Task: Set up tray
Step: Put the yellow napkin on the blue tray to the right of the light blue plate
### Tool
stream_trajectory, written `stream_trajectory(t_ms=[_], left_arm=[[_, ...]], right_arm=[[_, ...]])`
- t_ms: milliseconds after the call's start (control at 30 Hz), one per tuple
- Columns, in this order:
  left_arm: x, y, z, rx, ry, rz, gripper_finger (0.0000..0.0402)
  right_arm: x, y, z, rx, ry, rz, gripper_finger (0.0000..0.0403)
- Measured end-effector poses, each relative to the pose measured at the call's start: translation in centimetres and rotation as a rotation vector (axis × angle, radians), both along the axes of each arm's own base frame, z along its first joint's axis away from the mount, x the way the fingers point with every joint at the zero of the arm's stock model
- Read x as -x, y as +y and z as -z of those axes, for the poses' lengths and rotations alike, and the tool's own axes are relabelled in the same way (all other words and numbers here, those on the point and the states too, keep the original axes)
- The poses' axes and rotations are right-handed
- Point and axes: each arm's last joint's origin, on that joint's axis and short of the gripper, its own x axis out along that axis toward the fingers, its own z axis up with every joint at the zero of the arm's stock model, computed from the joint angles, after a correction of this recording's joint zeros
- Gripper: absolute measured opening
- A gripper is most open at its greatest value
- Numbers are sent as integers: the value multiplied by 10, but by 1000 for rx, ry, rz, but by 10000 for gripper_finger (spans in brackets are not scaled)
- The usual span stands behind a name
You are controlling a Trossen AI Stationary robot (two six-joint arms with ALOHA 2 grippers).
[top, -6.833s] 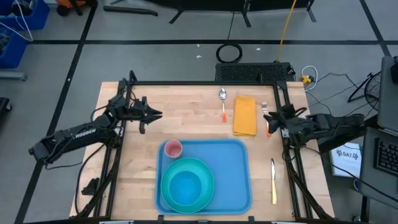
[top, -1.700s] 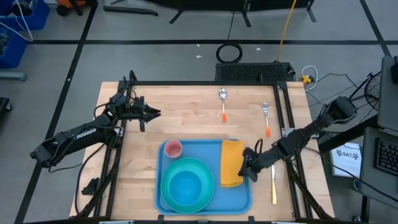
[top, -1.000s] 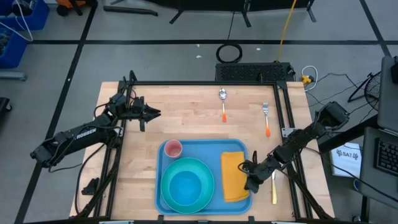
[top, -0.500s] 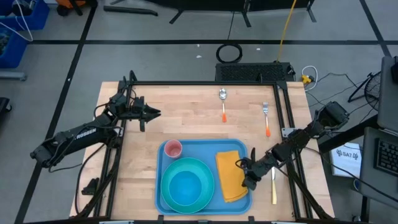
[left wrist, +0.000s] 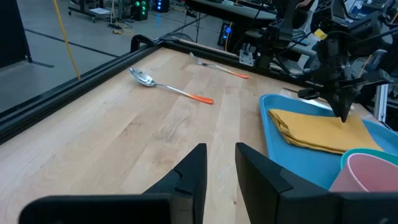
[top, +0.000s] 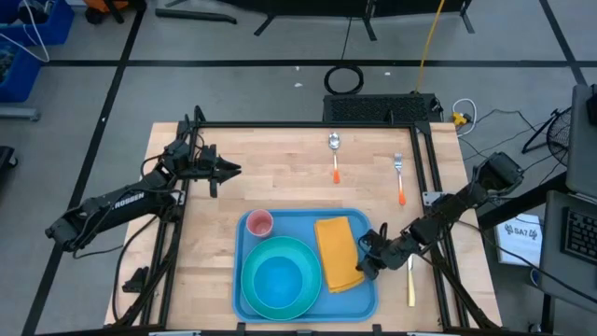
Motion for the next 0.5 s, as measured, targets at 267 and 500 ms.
stream_trajectory(t_ms=[267, 500], left_arm=[[0, 0, 0, -8, 1, 1, 88], [0, 0, 0, -11, 1, 2, 88]], right_arm=[[8, 8, 0, 24, -37, 128, 0], [15, 15, 0, 19, -54, 173, 0]])
